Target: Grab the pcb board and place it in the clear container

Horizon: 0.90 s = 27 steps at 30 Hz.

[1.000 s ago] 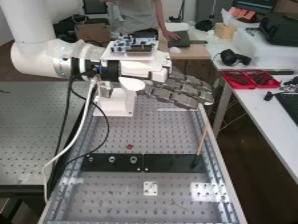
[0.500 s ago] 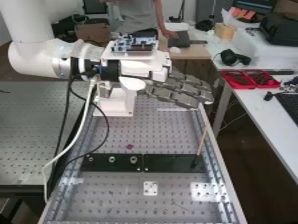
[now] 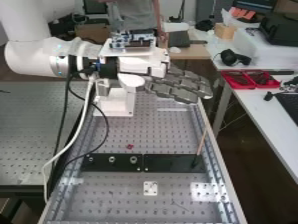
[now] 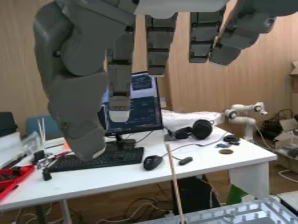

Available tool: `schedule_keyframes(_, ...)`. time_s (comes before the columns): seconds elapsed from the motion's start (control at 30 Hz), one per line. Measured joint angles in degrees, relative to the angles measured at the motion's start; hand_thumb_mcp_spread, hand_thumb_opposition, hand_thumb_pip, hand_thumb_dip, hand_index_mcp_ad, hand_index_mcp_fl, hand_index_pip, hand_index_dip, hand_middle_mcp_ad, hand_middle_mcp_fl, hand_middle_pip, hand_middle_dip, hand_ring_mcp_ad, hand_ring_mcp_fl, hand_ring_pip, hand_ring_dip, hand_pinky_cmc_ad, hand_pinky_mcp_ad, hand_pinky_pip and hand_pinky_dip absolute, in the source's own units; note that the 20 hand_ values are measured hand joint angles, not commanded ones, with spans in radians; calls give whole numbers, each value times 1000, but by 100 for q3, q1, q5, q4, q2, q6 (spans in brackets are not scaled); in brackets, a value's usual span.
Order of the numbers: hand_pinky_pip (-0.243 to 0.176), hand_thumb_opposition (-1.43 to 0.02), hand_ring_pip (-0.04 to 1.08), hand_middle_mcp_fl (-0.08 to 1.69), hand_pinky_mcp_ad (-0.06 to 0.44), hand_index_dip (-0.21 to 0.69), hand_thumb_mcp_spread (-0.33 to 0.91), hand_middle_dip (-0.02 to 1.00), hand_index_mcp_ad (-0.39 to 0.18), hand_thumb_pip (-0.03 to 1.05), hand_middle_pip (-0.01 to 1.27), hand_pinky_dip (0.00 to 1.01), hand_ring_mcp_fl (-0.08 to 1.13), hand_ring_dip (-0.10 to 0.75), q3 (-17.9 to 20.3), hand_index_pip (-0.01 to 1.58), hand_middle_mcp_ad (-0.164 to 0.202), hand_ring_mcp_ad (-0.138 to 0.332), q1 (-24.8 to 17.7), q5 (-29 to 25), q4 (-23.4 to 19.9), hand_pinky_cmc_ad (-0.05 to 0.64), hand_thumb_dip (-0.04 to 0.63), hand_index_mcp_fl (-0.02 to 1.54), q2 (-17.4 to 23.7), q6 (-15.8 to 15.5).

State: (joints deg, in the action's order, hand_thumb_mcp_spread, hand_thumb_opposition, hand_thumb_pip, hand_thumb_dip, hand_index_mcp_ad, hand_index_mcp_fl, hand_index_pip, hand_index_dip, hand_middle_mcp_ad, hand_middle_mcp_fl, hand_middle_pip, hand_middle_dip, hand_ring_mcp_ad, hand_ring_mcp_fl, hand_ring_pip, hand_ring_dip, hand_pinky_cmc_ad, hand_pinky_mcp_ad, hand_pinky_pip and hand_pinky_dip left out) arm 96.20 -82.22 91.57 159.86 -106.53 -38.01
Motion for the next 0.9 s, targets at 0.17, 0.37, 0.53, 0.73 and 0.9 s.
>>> schedule_keyframes(0.17,-65,-819,105,134,136,461,613,155,-173,354,129,178,30,44,53,344,19,183,15,26,-29,305,253,565,49,23)
schedule_keyframes(0.37,-65,-819,105,134,136,463,611,155,-169,351,129,178,30,44,113,291,19,183,17,17,-74,305,253,569,87,59)
schedule_keyframes(0.53,-65,-819,105,134,136,480,609,155,-169,351,129,178,30,44,158,262,19,183,18,10,-98,305,253,565,121,67)
schedule_keyframes(0.73,-65,-819,105,134,136,480,607,155,-169,351,129,178,30,44,177,227,19,183,33,31,-98,309,253,565,133,70)
schedule_keyframes(0.9,-65,-819,105,131,136,487,607,155,-169,351,129,178,30,44,202,180,19,183,53,55,-116,305,253,565,150,70)
